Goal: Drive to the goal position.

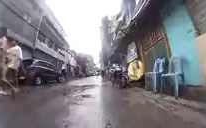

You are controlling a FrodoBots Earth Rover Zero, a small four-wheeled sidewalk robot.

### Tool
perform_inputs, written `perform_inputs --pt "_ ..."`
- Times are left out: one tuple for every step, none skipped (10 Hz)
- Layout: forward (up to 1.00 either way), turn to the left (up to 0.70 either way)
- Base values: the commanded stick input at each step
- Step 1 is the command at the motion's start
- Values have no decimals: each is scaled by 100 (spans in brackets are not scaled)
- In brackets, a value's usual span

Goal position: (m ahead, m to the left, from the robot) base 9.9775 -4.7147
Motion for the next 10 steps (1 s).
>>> perform_inputs --pt "99 36" --pt "99 8" --pt "99 0" --pt "99 0" --pt "99 0" --pt "99 0" --pt "99 0" --pt "99 0" --pt "99 0" --pt "99 0"
